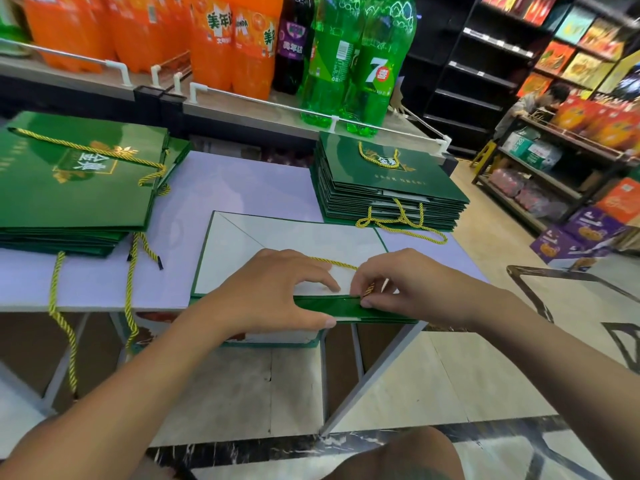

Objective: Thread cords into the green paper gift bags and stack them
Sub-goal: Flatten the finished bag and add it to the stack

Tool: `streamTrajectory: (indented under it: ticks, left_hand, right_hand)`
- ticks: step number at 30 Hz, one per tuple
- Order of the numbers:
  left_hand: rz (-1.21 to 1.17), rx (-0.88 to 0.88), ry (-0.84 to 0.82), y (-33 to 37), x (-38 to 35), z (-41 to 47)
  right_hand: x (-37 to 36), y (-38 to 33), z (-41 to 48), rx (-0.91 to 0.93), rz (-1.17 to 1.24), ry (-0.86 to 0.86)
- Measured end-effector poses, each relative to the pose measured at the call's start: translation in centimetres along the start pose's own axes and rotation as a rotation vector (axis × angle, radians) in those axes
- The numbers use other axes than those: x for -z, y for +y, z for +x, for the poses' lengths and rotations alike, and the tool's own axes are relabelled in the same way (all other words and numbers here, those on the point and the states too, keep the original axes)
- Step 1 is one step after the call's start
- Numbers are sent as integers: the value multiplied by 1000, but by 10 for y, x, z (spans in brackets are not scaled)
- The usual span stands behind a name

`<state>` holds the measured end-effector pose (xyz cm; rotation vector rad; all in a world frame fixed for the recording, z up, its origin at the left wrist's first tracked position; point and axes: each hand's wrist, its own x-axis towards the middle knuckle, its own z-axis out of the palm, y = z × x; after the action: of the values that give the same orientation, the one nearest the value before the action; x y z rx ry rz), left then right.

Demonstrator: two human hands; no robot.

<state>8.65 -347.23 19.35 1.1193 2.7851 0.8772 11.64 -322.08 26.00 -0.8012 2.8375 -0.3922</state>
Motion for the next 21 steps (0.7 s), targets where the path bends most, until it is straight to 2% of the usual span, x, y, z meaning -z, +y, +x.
streamTrajectory:
  ticks: [11, 21]
  left_hand:
    - [-100, 19, 22, 0, 2, -1]
    - [-156, 56, 26, 0, 2, -1]
  right_hand:
    - [1, -3, 1, -40, 144, 104]
    - [-1, -7, -11, -48, 39, 154]
